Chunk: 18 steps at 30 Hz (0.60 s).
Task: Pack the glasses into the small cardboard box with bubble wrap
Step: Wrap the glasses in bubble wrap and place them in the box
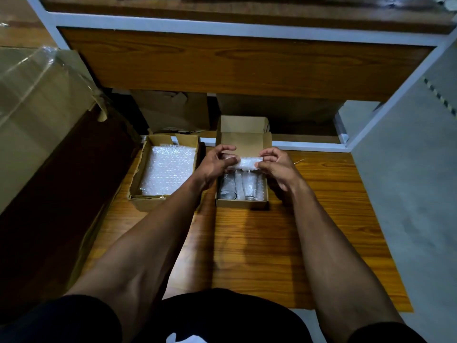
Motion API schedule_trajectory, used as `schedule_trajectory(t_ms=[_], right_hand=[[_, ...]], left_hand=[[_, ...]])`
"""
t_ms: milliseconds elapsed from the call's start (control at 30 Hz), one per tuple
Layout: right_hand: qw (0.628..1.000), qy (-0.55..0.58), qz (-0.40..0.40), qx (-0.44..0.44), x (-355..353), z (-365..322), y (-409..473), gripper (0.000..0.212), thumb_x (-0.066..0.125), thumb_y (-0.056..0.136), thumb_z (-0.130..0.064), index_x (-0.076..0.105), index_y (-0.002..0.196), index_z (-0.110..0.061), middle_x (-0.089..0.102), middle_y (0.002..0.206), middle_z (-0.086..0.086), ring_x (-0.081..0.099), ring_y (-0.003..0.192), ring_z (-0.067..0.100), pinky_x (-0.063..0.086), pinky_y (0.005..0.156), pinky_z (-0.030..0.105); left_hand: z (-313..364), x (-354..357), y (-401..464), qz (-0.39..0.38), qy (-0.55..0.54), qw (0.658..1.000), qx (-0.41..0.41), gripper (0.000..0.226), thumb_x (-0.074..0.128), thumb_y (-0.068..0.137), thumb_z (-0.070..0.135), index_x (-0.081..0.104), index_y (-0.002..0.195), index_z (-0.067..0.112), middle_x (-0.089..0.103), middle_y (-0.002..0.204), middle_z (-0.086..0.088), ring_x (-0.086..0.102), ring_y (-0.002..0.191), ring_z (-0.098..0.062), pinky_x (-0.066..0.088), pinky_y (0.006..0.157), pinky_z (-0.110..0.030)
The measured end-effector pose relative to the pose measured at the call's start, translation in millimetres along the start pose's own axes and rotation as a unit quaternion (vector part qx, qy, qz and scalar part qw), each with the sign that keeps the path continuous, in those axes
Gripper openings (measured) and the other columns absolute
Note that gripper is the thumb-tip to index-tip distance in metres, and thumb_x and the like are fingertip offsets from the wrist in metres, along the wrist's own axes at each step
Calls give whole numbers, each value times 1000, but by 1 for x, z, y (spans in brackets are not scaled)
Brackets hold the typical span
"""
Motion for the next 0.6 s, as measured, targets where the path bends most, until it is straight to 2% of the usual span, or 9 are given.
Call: schedule_trajectory(t_ms=[133,333,433,500,600], right_hand=[[999,31,-9,19,-4,7,2,36,75,87,9,63,115,-10,68,116,18,72,100,25,60,72,25],[994,102,3,44,-7,24,-5,29,74,88,12,65,108,-8,68,113,17,72,97,22,62,75,25],[997,47,-2,66,-10,30,-12,26,78,87,6,68,108,-4,72,110,15,74,96,22,64,75,27],[997,-6,-13,74,-15,32,-14,25,81,88,-1,70,111,-2,75,106,16,76,89,21,64,71,26],[992,-102,-16,78,-25,35,-16,15,78,95,-19,75,108,-12,79,100,13,74,69,15,62,60,25]], left_hand=[[-11,9,-2,-16,-14,998,-57,67,90,81,19,54,138,19,62,131,-19,75,104,-31,62,80,-32],[-17,27,-6,23,-126,989,-76,66,84,84,1,47,137,16,63,130,-18,76,102,-31,65,80,-39],[-22,33,-4,32,-99,991,-79,59,82,87,1,49,134,19,66,125,-20,78,88,-27,66,73,-39],[-25,38,-3,39,-73,993,-81,54,78,90,-1,50,131,19,66,121,-20,78,90,-30,66,79,-43],[-27,43,-1,55,-26,995,-79,57,79,89,-1,50,135,14,65,124,-22,77,96,-34,66,81,-48]])
Point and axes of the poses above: each hand's wrist, its own y-axis towards the middle knuckle, its own x-axis out of the palm, z = x × y, the point moved 7 cm from there along y, towards the middle knuckle
